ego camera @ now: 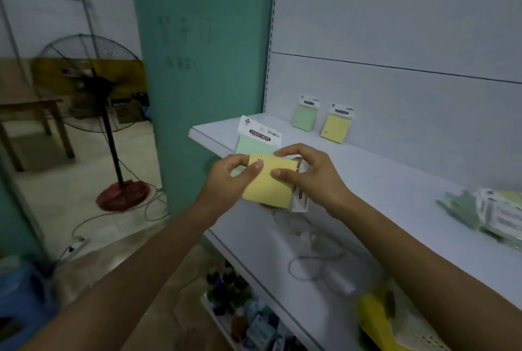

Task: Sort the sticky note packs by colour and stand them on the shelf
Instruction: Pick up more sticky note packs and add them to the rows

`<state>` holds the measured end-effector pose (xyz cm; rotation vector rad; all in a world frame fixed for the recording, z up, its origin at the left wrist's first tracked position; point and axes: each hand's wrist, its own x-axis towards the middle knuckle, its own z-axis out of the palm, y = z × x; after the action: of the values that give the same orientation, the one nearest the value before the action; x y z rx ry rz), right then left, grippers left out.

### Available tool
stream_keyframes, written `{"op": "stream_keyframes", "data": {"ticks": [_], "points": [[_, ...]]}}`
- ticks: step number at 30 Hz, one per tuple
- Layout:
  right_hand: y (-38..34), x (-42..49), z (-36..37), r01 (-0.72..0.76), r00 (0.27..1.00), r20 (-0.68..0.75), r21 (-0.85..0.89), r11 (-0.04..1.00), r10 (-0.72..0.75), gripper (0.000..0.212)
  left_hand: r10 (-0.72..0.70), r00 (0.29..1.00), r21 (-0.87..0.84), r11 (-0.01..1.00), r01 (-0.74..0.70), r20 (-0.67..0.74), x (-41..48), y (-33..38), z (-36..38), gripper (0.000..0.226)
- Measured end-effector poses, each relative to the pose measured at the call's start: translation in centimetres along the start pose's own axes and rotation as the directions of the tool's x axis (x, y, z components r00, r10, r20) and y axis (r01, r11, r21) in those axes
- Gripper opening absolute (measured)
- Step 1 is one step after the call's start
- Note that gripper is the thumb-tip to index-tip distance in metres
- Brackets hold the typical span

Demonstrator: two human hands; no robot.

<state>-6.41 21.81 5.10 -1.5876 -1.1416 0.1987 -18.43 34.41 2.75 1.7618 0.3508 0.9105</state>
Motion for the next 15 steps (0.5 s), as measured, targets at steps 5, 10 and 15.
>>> {"op": "stream_keyframes", "data": {"ticks": [5, 10, 15], "points": [[0.1, 3.7, 4.5, -0.36, 0.932, 0.2, 0.405, 0.841, 0.303, 0.031, -0.092, 0.986, -0.141, 0.987, 0.072, -0.142, 2.1, -2.2, -5.6, 0.02], [0.9, 5.7, 7.7, -0.4, 0.916, 0.265, 0.578, 0.712, 0.3, 0.024, -0.195, 0.96, -0.319, 0.94, 0.125, -0.2, 4.9, -3.3, -7.7, 0.017], [2.0, 8.5, 8.4, -0.356, 0.926, 0.157, 0.663, 0.658, 0.343, 0.02, -0.297, 0.932, -0.508, 0.847, 0.158, -0.206, 8.7, -3.8, -6.4, 0.014]]}}
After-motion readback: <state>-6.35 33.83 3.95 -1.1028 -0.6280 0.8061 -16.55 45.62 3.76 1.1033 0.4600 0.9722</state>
